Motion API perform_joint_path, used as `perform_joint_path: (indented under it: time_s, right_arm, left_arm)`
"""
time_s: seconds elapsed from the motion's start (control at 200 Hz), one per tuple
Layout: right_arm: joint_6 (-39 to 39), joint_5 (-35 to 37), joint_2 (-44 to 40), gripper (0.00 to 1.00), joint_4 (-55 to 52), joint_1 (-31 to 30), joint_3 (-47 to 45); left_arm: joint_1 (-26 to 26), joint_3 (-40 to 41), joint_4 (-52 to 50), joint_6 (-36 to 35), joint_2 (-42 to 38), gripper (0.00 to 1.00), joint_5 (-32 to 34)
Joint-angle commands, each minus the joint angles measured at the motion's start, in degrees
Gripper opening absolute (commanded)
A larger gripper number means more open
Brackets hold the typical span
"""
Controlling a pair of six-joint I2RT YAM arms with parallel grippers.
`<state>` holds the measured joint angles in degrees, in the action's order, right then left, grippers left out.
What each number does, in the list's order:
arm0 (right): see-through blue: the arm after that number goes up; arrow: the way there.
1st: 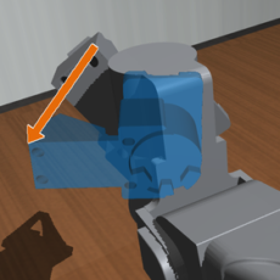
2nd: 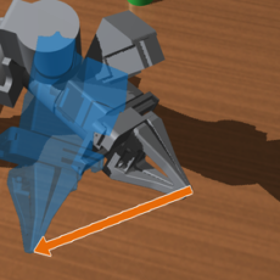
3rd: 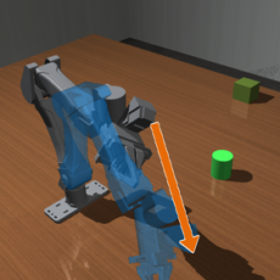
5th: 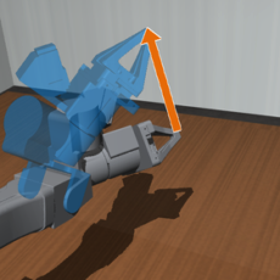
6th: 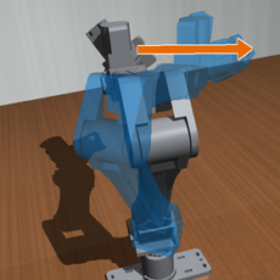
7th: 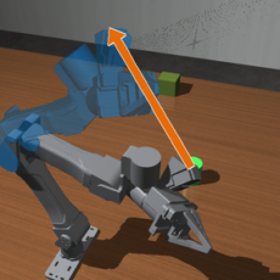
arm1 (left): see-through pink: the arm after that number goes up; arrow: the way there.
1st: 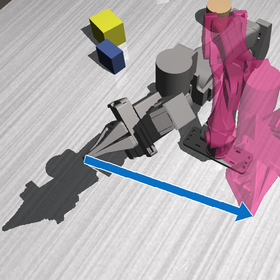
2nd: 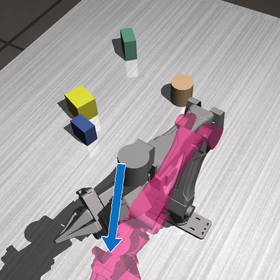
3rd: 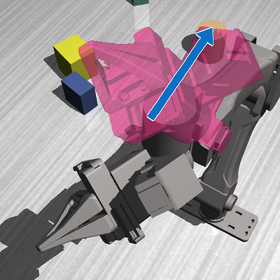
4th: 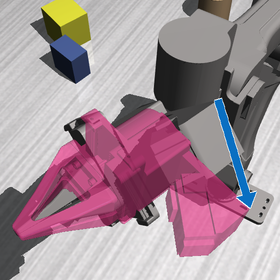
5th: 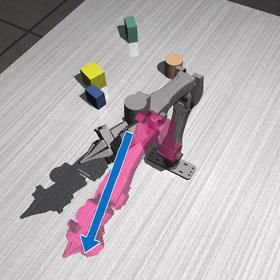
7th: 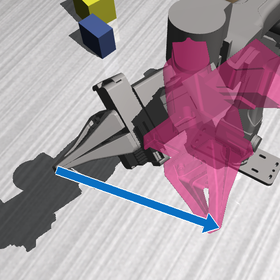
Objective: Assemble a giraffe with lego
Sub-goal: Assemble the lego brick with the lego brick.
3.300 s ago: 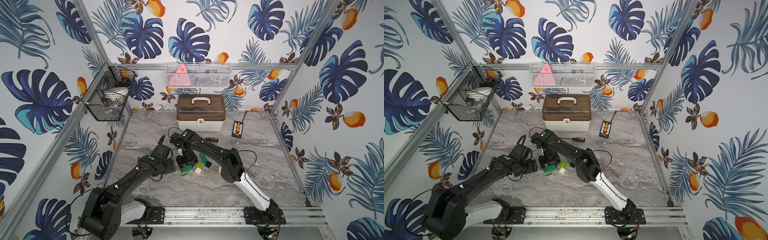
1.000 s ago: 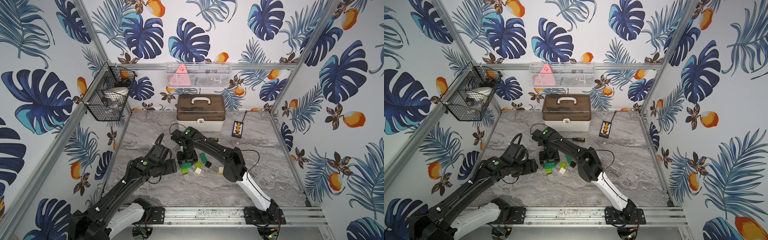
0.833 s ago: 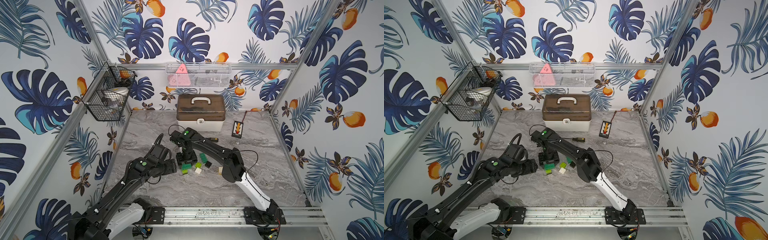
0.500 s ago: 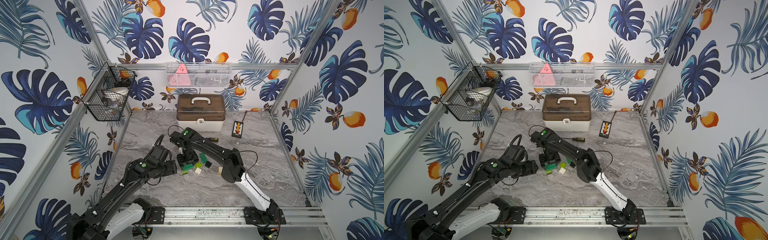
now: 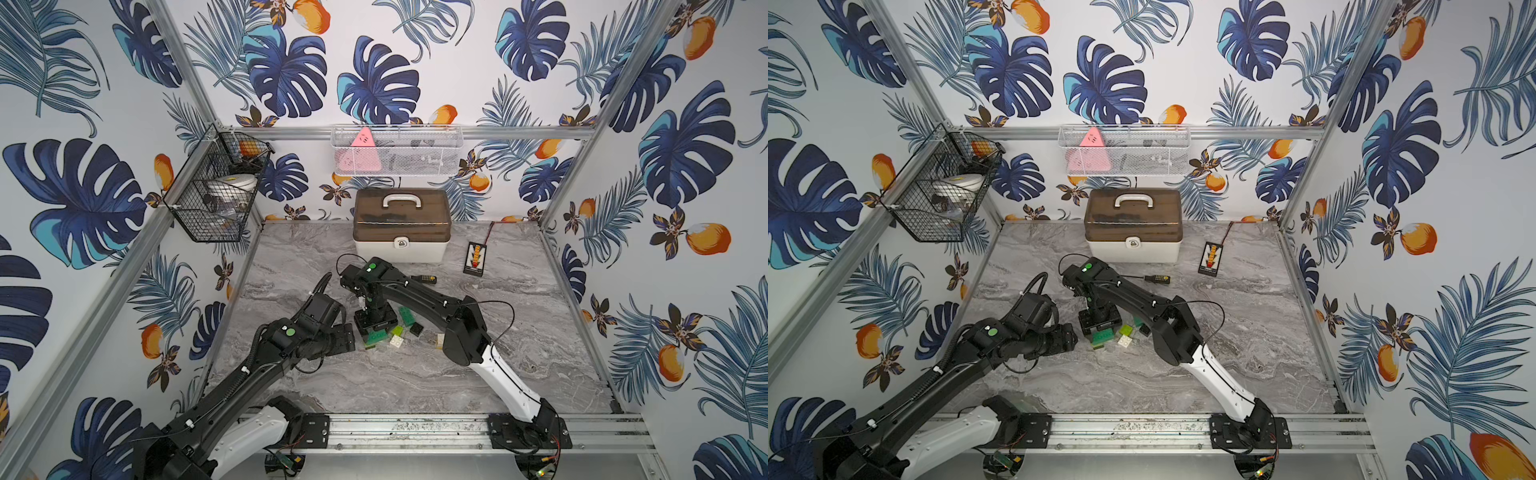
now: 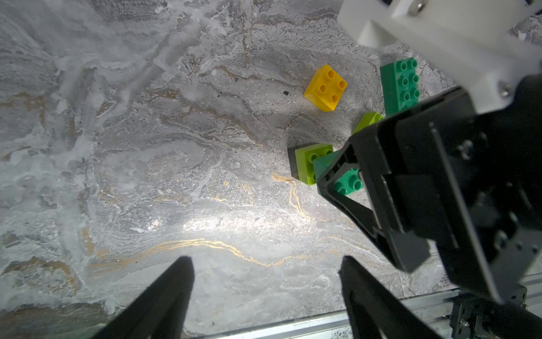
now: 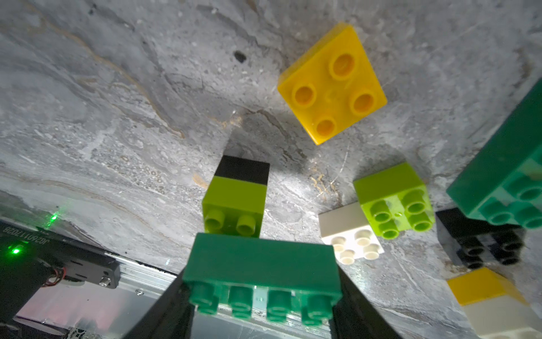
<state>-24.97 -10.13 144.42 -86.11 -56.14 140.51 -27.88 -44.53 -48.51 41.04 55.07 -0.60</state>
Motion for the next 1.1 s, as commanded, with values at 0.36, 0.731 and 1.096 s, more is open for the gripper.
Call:
perform_joint_path:
  time_s: [0.36, 0.731, 1.096]
  right_arm:
    - [-1.5, -0.9, 0.8, 0.48, 0.4, 0.1, 0.4]
    - [-2.0, -0.7, 0.8, 0.48, 1.1, 0.7, -0.5]
    - [-1.7, -1.2, 1.9, 0.48, 0.6, 1.1, 0.9]
  left_arm:
    - [-0.4, 0.4, 0.2, 0.9, 0.4, 0.84, 1.3]
    - [-0.4, 0.3, 0.5, 0.4, 0.7, 0.84, 1.3]
    - [-0.5, 0.1, 0.9, -0.1, 1.4, 0.84, 1.2]
